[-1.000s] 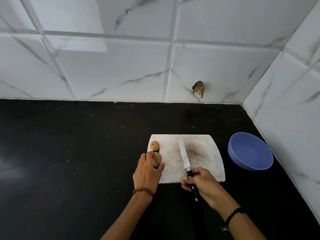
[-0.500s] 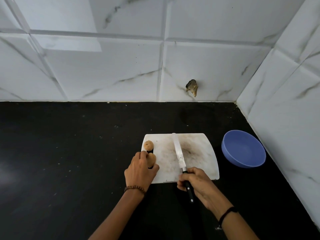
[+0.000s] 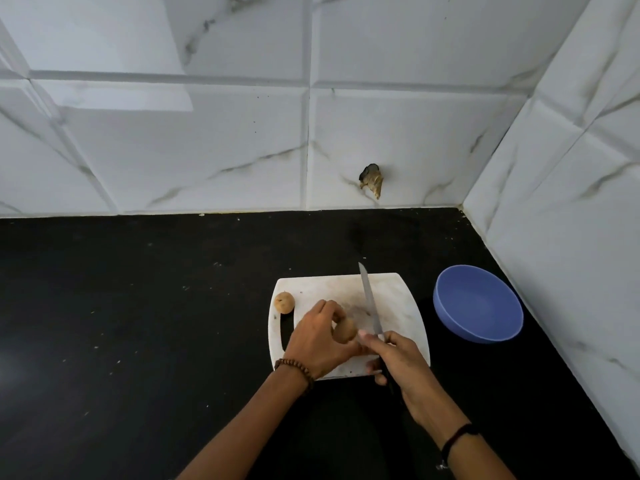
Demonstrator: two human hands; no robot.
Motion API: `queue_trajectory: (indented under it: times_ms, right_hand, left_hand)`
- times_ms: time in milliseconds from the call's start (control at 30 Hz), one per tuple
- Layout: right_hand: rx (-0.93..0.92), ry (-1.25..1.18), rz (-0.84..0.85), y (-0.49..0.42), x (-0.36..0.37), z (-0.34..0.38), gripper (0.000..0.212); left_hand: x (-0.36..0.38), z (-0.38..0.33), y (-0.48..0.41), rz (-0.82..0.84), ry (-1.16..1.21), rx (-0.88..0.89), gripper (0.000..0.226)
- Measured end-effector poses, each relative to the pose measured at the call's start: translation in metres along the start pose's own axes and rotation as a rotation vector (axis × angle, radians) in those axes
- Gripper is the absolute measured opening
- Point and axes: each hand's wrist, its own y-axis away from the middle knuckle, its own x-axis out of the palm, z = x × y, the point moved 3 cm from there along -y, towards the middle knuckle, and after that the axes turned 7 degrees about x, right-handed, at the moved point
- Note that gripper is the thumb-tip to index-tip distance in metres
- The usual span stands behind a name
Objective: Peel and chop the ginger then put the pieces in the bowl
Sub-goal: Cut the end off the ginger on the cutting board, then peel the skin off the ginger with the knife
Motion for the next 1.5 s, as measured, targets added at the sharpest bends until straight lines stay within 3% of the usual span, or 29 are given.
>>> queue_trajectory:
  times_ms: [300, 400, 567, 900, 1500]
  right_hand:
    - [-0.073, 0.119, -0.120, -0.026, -0.010, 0.007, 0.032]
    - [-0.058, 0.073, -0.141, -0.025, -0.011, 0.000, 0.033]
    - [-0.165, 0.111, -0.118, -0.010, -0.010, -0.005, 0.016]
    - [-0.422, 0.483, -0.201, 0.010, -0.008, -0.011, 0.011]
    - [-0.361, 0.922, -0.385, 0.019, 0.013, -0.018, 0.027]
  left_hand:
    - [0.012, 0.014, -0.030, 0.069, -0.011, 0.112, 0.042]
    - [0.012, 0.021, -0.031, 0.030, 0.039, 0.089, 0.045]
    - [0.017, 0.027, -0.027, -0.079, 0.120, 0.064, 0.041]
    - [0.021, 0.032, -0.019, -0.173, 0.264, 0.043, 0.040]
    - [0.025, 0.037, -0.019, -0.192, 0.298, 0.007, 0.038]
